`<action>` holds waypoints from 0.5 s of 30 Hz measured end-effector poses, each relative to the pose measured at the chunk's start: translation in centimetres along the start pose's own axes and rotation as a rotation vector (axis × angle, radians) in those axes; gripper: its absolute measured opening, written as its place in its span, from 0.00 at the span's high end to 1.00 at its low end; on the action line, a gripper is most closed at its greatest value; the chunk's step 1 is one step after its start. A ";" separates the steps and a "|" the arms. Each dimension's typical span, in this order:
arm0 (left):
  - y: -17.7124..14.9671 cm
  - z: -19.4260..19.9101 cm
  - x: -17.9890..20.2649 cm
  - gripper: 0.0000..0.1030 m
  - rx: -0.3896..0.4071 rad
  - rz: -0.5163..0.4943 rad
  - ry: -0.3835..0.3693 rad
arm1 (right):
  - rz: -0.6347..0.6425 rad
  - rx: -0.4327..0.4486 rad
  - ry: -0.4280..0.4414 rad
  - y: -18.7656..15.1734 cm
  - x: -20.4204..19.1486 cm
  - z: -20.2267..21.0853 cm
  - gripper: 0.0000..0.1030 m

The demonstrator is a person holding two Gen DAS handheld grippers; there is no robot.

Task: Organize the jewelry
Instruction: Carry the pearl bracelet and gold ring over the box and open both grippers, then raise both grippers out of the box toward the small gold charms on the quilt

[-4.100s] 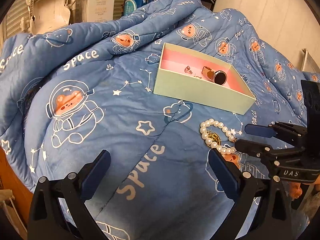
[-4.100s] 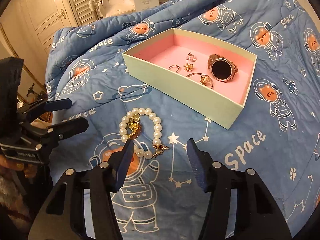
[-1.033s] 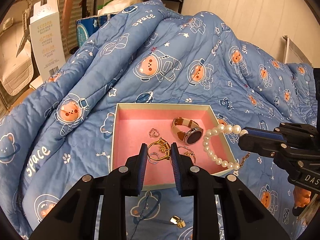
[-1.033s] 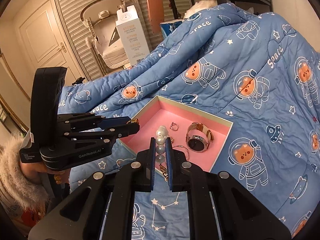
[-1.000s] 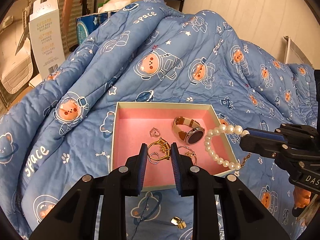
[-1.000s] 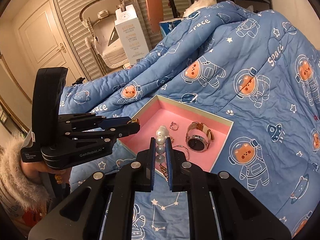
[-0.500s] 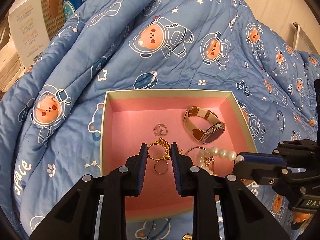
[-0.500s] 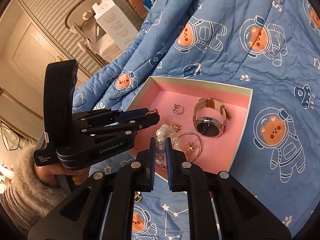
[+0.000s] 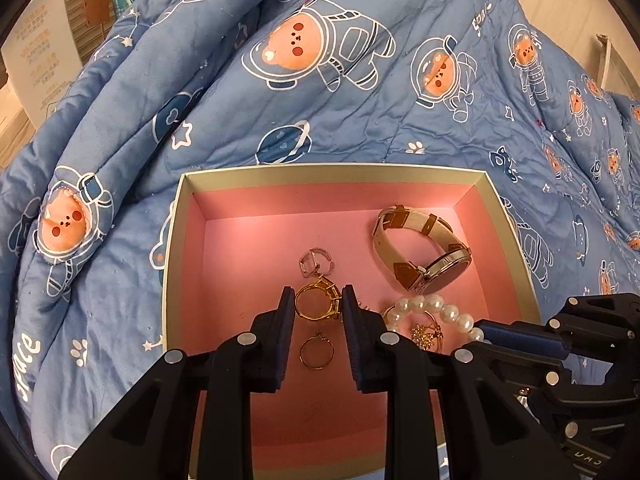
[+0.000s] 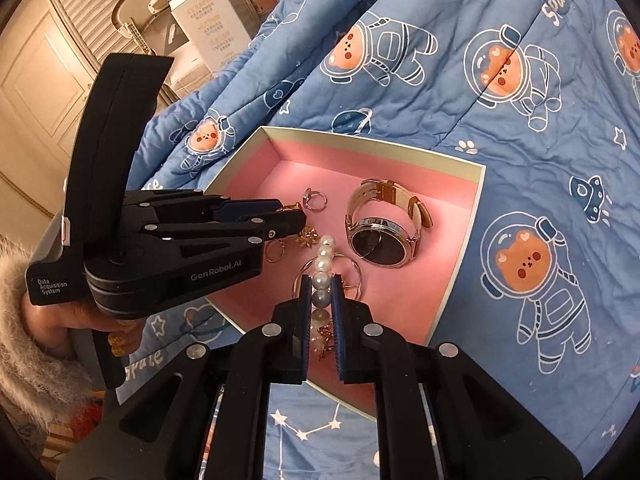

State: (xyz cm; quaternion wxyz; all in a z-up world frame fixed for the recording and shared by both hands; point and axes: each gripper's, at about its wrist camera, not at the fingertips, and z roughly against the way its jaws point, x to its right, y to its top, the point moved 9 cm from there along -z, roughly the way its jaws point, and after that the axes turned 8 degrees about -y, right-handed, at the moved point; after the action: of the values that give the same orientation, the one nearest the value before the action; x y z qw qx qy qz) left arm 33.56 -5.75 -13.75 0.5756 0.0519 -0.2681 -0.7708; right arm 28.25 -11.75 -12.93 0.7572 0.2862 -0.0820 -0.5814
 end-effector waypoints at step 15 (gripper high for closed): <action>0.6 1.3 0.6 0.44 0.062 -0.008 0.011 | 0.076 0.000 -0.055 -0.5 -0.2 -0.5 0.88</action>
State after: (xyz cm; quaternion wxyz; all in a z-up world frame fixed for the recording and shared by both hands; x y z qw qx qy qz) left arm 33.35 -5.93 -12.26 0.5719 0.0753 -0.2885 -0.7642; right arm 28.05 -11.49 -13.58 0.7761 0.2669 -0.1136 -0.5599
